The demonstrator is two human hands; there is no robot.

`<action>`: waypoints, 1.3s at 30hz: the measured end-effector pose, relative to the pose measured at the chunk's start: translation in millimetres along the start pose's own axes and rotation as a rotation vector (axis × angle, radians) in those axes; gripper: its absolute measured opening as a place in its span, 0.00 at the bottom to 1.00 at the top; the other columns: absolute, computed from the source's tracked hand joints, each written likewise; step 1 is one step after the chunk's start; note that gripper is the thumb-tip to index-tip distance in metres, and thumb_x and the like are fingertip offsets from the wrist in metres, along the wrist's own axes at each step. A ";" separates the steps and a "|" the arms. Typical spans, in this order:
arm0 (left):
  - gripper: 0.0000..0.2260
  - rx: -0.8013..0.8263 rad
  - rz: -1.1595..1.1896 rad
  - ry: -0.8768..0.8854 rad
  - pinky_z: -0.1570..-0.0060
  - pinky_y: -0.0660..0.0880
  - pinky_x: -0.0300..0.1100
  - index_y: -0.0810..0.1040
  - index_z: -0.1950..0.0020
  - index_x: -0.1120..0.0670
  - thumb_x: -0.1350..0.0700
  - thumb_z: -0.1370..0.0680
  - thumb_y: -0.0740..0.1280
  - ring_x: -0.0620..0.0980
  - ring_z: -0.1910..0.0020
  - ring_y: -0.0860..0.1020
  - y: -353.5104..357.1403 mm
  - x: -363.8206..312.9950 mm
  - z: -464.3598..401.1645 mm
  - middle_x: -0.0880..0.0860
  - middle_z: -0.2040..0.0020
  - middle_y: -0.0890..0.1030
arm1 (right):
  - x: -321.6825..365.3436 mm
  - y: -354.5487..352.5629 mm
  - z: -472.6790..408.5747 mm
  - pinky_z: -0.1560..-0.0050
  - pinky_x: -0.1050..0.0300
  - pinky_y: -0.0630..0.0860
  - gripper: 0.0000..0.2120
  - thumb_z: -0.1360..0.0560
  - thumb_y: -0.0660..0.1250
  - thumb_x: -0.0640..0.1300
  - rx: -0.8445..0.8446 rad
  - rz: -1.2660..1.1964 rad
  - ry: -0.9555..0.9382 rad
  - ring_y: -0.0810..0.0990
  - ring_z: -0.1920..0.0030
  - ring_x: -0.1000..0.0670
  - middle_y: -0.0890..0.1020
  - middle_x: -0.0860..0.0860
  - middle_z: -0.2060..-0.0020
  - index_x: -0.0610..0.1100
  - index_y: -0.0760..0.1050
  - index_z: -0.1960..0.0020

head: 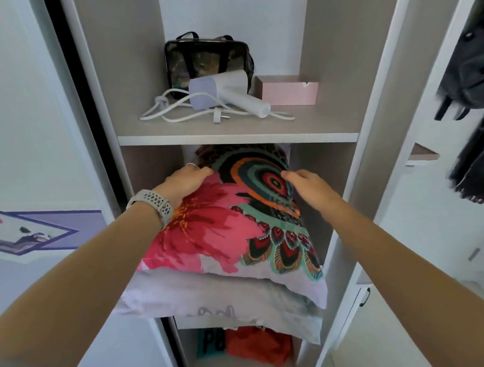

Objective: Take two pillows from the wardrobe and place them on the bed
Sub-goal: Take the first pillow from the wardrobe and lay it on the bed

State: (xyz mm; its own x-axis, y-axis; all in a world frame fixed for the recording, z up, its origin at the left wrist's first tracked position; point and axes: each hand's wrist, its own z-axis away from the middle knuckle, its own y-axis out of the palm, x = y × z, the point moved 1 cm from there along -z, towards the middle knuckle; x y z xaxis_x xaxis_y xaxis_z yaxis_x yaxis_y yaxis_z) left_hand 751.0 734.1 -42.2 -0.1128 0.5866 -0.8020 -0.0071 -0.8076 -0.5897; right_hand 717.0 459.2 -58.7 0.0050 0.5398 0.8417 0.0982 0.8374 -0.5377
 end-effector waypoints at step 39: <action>0.42 0.104 0.380 -0.210 0.27 0.57 0.46 0.53 0.22 0.55 0.43 0.28 0.73 0.53 0.25 0.61 58.2 60.7 -201.9 0.54 0.23 0.61 | -107.9 98.7 -189.9 0.44 0.42 0.77 0.72 0.61 0.75 0.76 -0.010 -0.344 0.687 0.78 0.41 0.38 0.72 0.40 0.32 0.47 0.57 0.24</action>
State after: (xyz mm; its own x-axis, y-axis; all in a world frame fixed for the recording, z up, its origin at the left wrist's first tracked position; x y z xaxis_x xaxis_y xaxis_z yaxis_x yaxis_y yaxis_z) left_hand 944.3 734.9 -144.4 -0.3263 0.2301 -0.9168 -0.0249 -0.9717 -0.2350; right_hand 915.2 467.3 -193.4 0.5895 0.0724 0.8045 0.2150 0.9460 -0.2426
